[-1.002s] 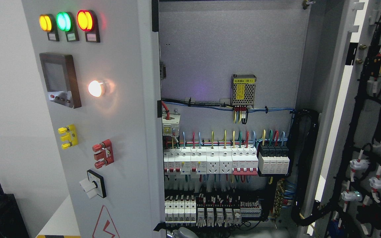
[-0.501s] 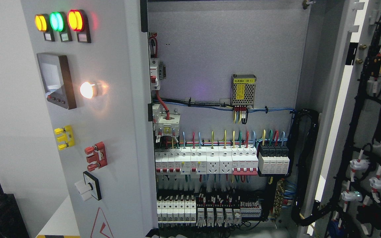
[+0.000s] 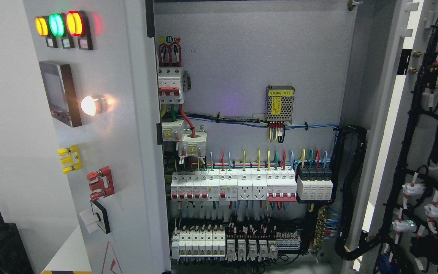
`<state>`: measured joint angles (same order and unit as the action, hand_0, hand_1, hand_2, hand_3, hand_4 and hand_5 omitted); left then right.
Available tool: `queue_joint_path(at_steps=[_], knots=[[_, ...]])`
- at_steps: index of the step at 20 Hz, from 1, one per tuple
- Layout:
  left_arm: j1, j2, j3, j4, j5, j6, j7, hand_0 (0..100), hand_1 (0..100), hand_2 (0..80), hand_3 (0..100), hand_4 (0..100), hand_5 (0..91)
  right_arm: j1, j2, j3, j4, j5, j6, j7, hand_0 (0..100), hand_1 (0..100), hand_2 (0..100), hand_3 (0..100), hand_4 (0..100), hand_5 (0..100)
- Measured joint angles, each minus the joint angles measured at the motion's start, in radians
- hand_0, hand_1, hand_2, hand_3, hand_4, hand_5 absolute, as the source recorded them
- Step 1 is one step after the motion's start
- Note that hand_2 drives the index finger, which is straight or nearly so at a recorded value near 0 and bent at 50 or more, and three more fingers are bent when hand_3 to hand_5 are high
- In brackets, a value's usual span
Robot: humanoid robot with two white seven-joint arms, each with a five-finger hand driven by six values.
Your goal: Open door with both hands
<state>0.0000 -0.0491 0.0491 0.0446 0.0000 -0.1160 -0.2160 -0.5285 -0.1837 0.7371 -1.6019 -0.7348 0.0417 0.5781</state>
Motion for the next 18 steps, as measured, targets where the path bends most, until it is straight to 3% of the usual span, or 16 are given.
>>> queue_joint_path(at_steps=[18], knots=[[0.0,0.0,0.0,0.0,0.0,0.0,0.0,0,0,0.0,0,3,0.0,-0.008,0.076,0.071,-0.007,0.002,0.045,-0.001,0,0,0,0,0,0]])
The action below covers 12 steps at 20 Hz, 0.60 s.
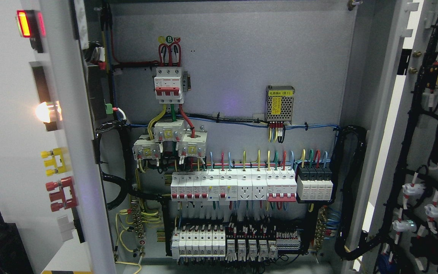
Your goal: Open door with both hands
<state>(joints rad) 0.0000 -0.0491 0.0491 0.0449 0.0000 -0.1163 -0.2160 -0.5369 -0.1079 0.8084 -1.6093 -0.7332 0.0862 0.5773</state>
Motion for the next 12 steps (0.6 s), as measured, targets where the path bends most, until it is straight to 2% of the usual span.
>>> queue_joint_path(at_steps=[5,12], knots=[[0.0,0.0,0.0,0.0,0.0,0.0,0.0,0,0,0.0,0,3,0.0,-0.006,0.036,0.02,0.0,0.001,0.001,-0.002,0,0,0,0,0,0],[0.0,0.0,0.0,0.0,0.0,-0.001,0.0,0,0,0.0,0,3,0.0,-0.025,0.07,0.043,0.007,0.003,0.013,-0.002,0,0,0,0,0,0]])
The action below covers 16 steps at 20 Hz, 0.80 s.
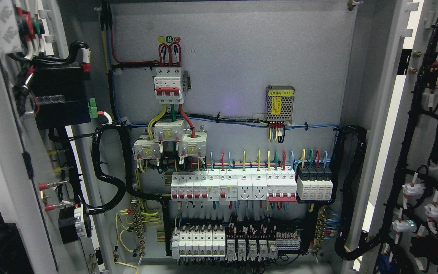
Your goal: Open door with both hands
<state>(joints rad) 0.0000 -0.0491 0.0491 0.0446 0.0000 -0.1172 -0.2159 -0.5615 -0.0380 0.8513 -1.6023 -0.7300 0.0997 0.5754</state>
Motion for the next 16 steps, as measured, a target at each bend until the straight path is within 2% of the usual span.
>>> queue_joint_path(at_steps=[11,16], knots=[[0.0,0.0,0.0,0.0,0.0,-0.003,0.0,0,0,0.0,0,3,0.0,-0.025,0.047,0.025,0.017,0.008,0.025,-0.002,0,0,0,0,0,0],[0.0,0.0,0.0,0.001,0.0,0.0,-0.086,0,0,0.0,0,3,0.0,-0.032,0.063,0.034,0.027,0.011,0.026,-0.003,0,0,0,0,0,0]])
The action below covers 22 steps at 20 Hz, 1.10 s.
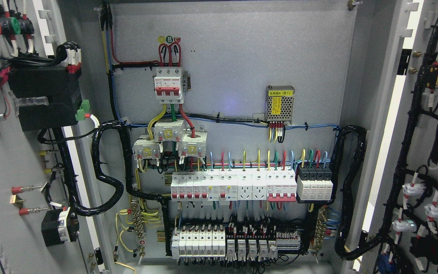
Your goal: Open door with both hands
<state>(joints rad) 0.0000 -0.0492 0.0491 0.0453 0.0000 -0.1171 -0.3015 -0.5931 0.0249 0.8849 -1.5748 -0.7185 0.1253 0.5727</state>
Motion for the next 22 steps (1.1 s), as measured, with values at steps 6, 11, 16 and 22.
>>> queue_joint_path(at_steps=[6,11,16,22], knots=[[0.0,0.0,0.0,0.0,0.0,0.002,-0.038,0,0,0.0,0,3,0.0,-0.001,0.0,-0.004,0.012,0.01,-0.005,-0.005,0,0,0,0,0,0],[0.0,0.0,0.0,0.002,0.0,0.002,-0.042,0,0,0.0,0,3,0.0,0.01,-0.014,-0.036,0.025,0.014,-0.013,-0.099,0,0,0,0,0,0],[0.0,-0.001,-0.003,-0.035,-0.023,0.003,-0.047,0,0,0.0,0,3,0.0,0.034,-0.044,-0.071,0.031,0.015,-0.034,-0.189,0,0,0,0,0,0],[0.099,-0.002,-0.04,-0.239,-0.038,0.013,-0.041,0,0,0.0,0,3,0.0,0.104,-0.088,-0.111,0.023,0.075,-0.093,-0.21,0,0,0,0,0,0]])
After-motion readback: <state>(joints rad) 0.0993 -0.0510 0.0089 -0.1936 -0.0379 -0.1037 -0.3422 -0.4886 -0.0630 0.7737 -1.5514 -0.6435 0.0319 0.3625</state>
